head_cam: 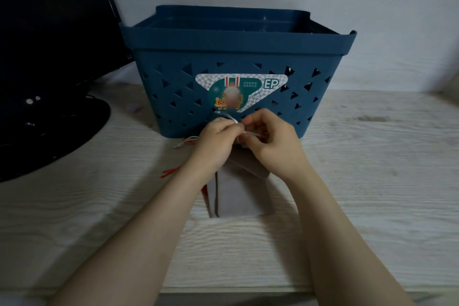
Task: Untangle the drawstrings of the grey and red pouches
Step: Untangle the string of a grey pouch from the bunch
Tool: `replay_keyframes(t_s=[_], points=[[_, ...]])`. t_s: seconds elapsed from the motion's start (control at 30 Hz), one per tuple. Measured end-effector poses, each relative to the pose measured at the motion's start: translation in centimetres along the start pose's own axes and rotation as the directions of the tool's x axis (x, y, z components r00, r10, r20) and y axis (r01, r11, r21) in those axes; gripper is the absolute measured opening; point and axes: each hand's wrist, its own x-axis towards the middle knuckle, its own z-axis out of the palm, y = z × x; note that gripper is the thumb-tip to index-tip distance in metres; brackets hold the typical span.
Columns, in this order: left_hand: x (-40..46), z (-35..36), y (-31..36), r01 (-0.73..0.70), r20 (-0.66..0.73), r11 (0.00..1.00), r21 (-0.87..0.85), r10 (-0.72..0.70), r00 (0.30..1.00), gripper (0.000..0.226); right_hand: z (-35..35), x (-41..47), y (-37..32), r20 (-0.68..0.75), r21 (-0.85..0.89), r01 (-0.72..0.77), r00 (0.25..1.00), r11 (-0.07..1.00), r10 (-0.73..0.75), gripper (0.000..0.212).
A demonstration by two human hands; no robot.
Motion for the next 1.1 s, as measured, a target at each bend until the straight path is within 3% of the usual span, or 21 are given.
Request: replay_keyframes(t_s=[0.1, 0.23, 0.3, 0.37, 0.47, 0.53, 0.63, 0.7, 0.77, 0.87, 0.93, 1.1], points=[[0.0, -0.2, -0.2, 0.022, 0.021, 0.998, -0.059, -0.021, 1.0, 0.033, 0.1, 0.1, 0.1, -0.027, -0.031, 0.004, 1.0, 1.0, -0.005, 0.016], [-0.3, -0.4, 0.1, 0.064, 0.094, 0.993, -0.099, -0.054, 0.994, 0.034, -0.1, 0.3, 0.8, -0.087, 0.253, -0.126, 0.985, 0.959, 0.152, 0.017], [-0.3, -0.4, 0.3, 0.022, 0.105, 1.0, -0.016, -0.02, 0.994, 0.023, -0.2, 0.4, 1.0, -0.094, 0.334, -0.167, 0.973, 0.927, 0.21, 0.02], [-0.3, -0.2, 0.2, -0.087, 0.086, 0.981, 0.175, 0.072, 0.994, 0.011, -0.2, 0.4, 1.1, -0.13, 0.239, -0.138, 0.976, 0.961, 0.172, 0.021], [-0.1, -0.4, -0.3, -0.299, 0.078, 0.841, 0.45, 0.297, 0.952, 0.005, 0.0, 0.3, 1.1, -0.158, -0.103, 0.019, 0.987, 0.994, -0.035, 0.01], [0.0, -0.7, -0.5, -0.379, 0.094, 0.745, 0.549, 0.395, 0.914, 0.006, 0.1, 0.4, 1.3, -0.128, -0.281, 0.113, 0.98, 0.953, -0.154, 0.006], [-0.3, -0.7, -0.2, -0.399, 0.052, 0.695, 0.598, 0.464, 0.885, 0.01, 0.3, 0.4, 1.1, -0.057, -0.343, 0.123, 0.987, 0.931, -0.151, 0.01], [-0.4, -0.7, -0.1, -0.406, 0.036, 0.68, 0.61, 0.488, 0.872, 0.025, 0.4, 0.3, 0.7, -0.014, -0.207, 0.037, 0.999, 0.978, -0.041, 0.011], [-0.5, -0.6, 0.0, -0.428, 0.026, 0.682, 0.594, 0.515, 0.857, 0.027, 0.1, 0.2, 0.2, 0.055, 0.097, -0.112, 0.993, 0.989, 0.107, 0.017], [-0.7, -0.5, 0.4, -0.455, -0.014, 0.733, 0.505, 0.535, 0.845, 0.01, -0.4, 0.0, 0.0, 0.149, 0.476, -0.256, 0.966, 0.841, 0.209, 0.019], [-0.7, -0.4, 0.4, -0.47, -0.056, 0.754, 0.459, 0.553, 0.831, 0.011, -0.3, 0.1, 0.2, 0.167, 0.559, -0.3, 0.954, 0.773, 0.249, 0.02], [-0.9, 0.2, 0.4, -0.48, -0.085, 0.803, 0.353, 0.538, 0.838, 0.014, 0.1, 0.4, 0.6, 0.133, 0.614, -0.309, 0.948, 0.727, 0.29, 0.019]])
